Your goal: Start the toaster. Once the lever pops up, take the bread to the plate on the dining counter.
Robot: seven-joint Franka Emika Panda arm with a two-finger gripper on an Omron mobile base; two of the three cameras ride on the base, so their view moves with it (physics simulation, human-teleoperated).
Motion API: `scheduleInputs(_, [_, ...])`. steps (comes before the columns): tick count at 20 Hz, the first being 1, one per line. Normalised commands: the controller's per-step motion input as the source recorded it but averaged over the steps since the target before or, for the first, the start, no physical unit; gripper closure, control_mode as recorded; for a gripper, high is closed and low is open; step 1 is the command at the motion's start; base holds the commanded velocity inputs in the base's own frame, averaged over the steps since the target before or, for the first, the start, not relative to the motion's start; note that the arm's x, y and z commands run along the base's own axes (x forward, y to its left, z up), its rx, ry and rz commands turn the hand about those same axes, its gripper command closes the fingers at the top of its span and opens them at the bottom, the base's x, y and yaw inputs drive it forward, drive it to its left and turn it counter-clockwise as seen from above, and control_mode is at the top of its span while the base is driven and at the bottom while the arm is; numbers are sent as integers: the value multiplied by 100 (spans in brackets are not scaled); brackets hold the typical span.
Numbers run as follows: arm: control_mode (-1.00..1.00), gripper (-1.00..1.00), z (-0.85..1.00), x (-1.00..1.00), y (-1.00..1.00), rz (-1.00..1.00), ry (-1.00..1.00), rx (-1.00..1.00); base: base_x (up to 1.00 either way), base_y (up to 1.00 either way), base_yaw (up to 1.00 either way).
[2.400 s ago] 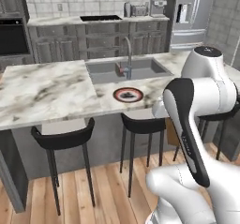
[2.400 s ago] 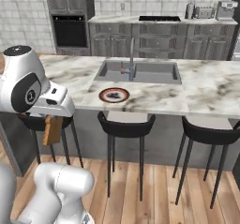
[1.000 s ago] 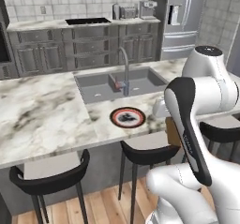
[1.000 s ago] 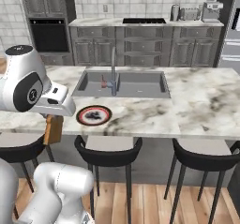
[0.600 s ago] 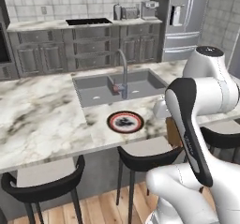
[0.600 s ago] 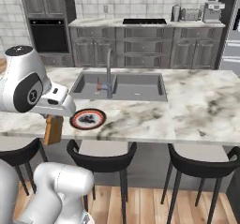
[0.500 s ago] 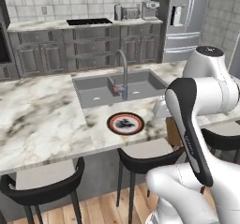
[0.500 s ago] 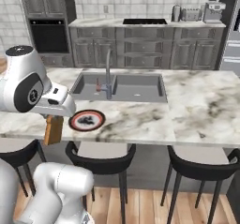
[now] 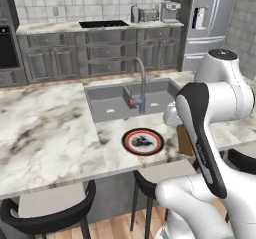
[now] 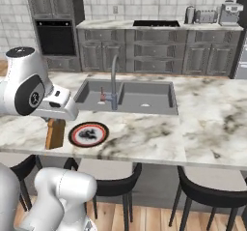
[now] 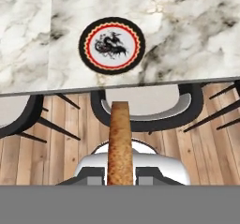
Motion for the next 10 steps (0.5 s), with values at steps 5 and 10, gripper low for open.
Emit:
scheduleInputs(5, [100,100,0,0,0,0,0,0,46,-9,13])
scheduleInputs(10, [100,100,0,0,0,0,0,0,40,-17,11])
